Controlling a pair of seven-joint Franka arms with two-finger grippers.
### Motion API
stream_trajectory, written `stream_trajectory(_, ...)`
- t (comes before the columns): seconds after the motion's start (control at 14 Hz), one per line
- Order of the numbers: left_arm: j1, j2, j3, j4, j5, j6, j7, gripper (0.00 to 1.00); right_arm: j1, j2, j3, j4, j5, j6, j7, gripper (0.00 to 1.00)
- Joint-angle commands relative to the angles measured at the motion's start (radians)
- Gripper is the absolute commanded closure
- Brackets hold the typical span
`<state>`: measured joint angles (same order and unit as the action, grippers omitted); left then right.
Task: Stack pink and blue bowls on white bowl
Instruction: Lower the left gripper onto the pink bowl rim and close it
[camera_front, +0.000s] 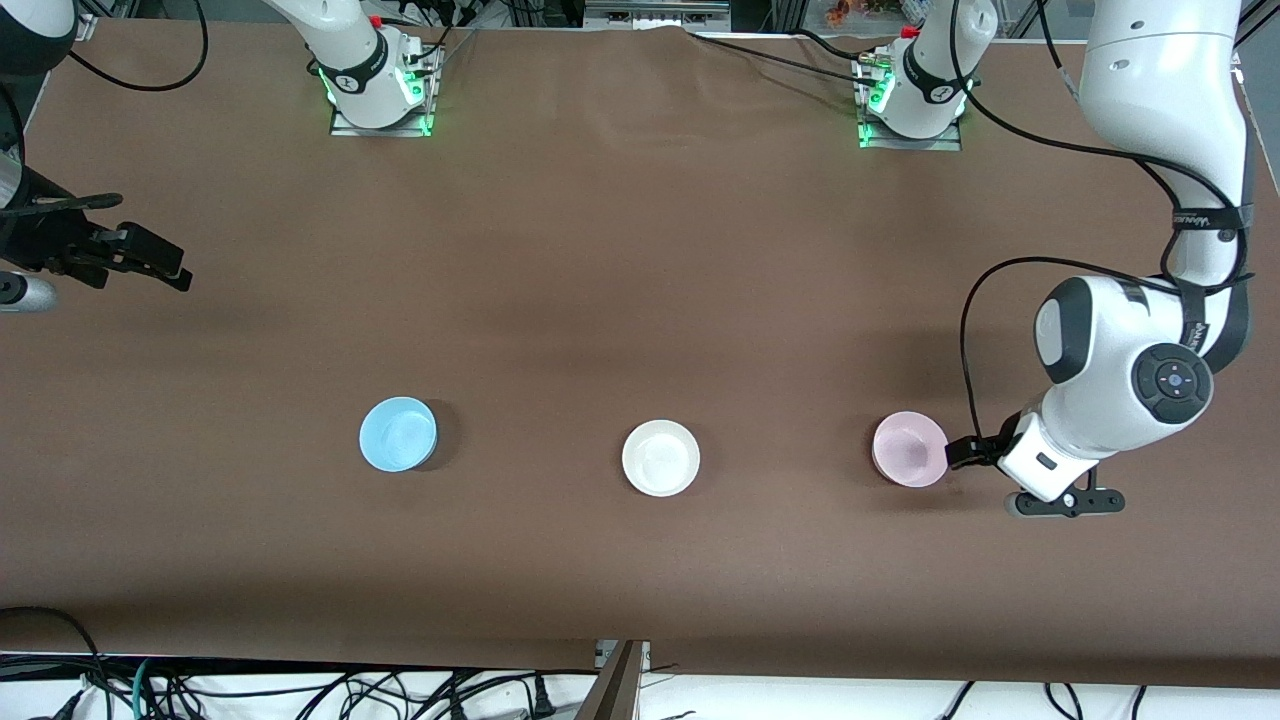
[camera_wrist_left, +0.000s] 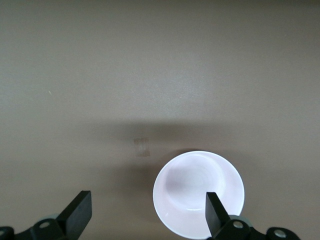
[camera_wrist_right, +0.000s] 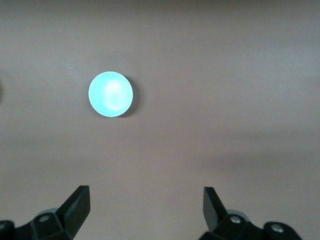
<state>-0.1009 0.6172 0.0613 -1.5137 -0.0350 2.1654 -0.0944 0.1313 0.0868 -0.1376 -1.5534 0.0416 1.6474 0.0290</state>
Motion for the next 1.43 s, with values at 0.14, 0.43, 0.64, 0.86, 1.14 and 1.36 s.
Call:
stream_trajectory(0.14,-0.014,0.009,0.002,-0.034,0.024,0.028,0.010,0.00,-0.007,0.013,0.001,0.018,0.012,-0.015,-0.008,0.00)
stream_trajectory(0.43,-0.016,0.009,0.000,-0.120,0.027,0.137,0.012,0.00,-0.009,0.014,0.001,0.018,0.012,-0.017,-0.008,0.00)
stream_trajectory(0.64,-0.014,0.009,0.000,-0.167,0.027,0.201,0.012,0.00,-0.007,0.014,0.001,0.018,0.012,-0.018,-0.001,0.00)
stream_trajectory(0.86,-0.011,0.007,0.000,-0.194,0.027,0.224,0.053,0.00,-0.007,0.014,0.001,0.016,0.012,-0.018,-0.006,0.00)
stream_trajectory(1.14,0.000,0.000,0.000,-0.224,0.027,0.231,0.082,0.00,-0.007,0.014,0.001,0.018,0.012,-0.017,-0.006,0.00)
stream_trajectory(1.36,-0.002,-0.017,-0.006,-0.259,0.027,0.237,0.082,0.00,-0.009,0.014,0.001,0.018,0.011,-0.017,-0.008,0.00)
